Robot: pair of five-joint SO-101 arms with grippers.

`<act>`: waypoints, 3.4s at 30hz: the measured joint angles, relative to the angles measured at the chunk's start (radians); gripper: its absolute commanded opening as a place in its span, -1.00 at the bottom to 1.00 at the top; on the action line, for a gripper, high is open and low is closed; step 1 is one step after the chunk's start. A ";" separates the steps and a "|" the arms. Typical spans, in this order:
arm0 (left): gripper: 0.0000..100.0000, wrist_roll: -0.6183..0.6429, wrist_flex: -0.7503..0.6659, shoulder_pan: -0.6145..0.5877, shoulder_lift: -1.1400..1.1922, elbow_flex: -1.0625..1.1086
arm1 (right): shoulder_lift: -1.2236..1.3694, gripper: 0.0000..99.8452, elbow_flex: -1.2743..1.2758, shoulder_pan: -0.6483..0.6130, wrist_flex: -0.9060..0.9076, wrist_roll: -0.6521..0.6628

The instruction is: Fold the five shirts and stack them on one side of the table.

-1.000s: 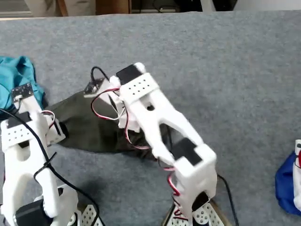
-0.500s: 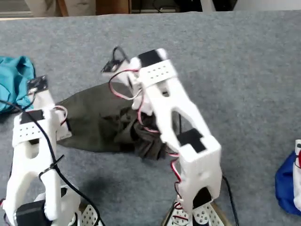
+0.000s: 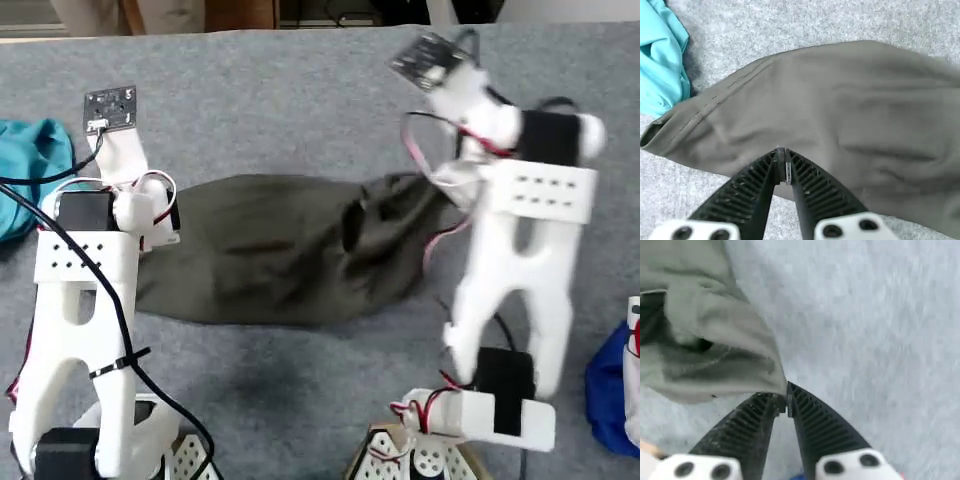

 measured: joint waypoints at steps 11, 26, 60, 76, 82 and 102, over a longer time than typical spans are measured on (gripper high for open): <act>-0.96 0.000 -0.055 -0.094 0.000 0.127 | 0.002 -0.49 0.222 0.207 -0.120 0.049; -0.96 -0.038 -0.089 -0.167 0.000 0.206 | 0.002 -0.72 0.276 -0.351 -0.017 -0.181; -0.96 -0.133 -0.011 -0.227 0.000 0.296 | -0.149 -0.72 0.769 -0.235 -0.290 -0.155; -0.96 -0.133 0.008 -0.227 0.000 0.365 | -0.149 -0.69 0.864 -0.342 -0.373 -0.117; -0.96 -0.133 0.008 -0.227 -0.003 0.365 | -0.149 -0.98 0.902 -0.405 -0.451 -0.175; -0.96 -0.133 0.008 -0.281 -0.003 0.365 | -0.117 -0.99 0.594 -0.404 -0.680 -0.287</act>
